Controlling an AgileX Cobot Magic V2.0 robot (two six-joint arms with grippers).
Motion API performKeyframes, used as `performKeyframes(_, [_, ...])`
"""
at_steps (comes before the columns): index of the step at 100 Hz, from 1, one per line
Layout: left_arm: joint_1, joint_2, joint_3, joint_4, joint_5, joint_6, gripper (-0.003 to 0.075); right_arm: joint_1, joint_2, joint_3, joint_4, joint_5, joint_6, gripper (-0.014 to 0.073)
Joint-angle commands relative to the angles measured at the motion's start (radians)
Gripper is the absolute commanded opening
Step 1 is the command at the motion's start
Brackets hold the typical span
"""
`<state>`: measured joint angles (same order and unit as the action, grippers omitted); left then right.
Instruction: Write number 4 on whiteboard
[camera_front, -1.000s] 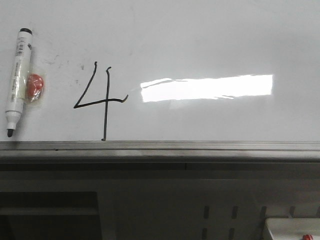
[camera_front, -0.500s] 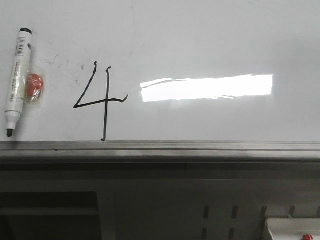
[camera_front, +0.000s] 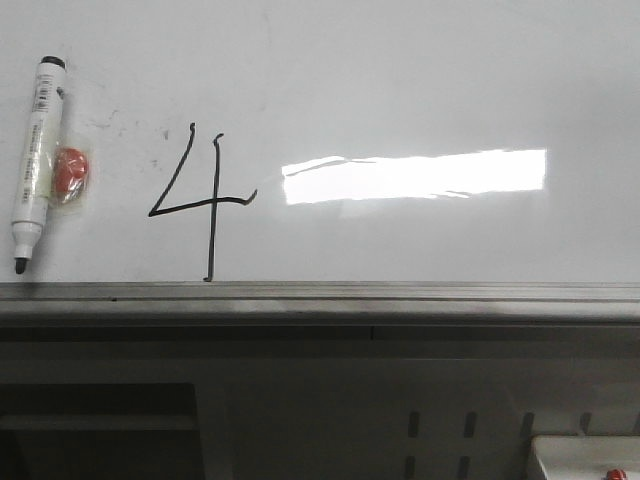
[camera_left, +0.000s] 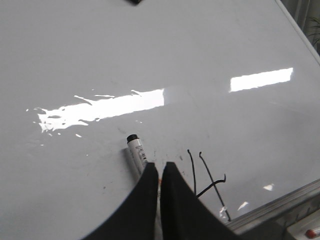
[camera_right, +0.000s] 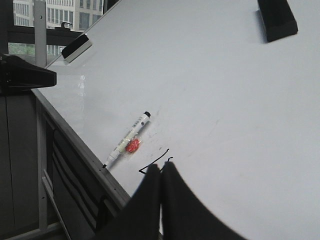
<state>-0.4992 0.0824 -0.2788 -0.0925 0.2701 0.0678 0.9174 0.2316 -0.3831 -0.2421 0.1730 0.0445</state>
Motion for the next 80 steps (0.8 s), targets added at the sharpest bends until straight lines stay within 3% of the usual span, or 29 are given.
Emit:
performKeyframes(1, [0.052,0.010,-0.003,0.013,-0.067,-0.002,-0.0020,-0.006,0.008,-0.026,-0.003,-0.080,0.001,-0.0064])
performKeyframes(40, [0.413,-0.114,0.248,0.013,-0.133,-0.004,-0.0020,-0.006,0.008,-0.026,-0.003,-0.080,0.001,-0.0064])
performKeyframes(62, [0.453,-0.114,0.319,0.098,-0.151,-0.130,-0.0020,-0.006,0.008,-0.026,-0.003,-0.080,0.001,-0.0064])
performKeyframes(80, [0.458,-0.114,0.317,0.103,-0.012,-0.143,-0.0020,-0.006,0.008,-0.026,-0.003,-0.080,0.001,-0.0064])
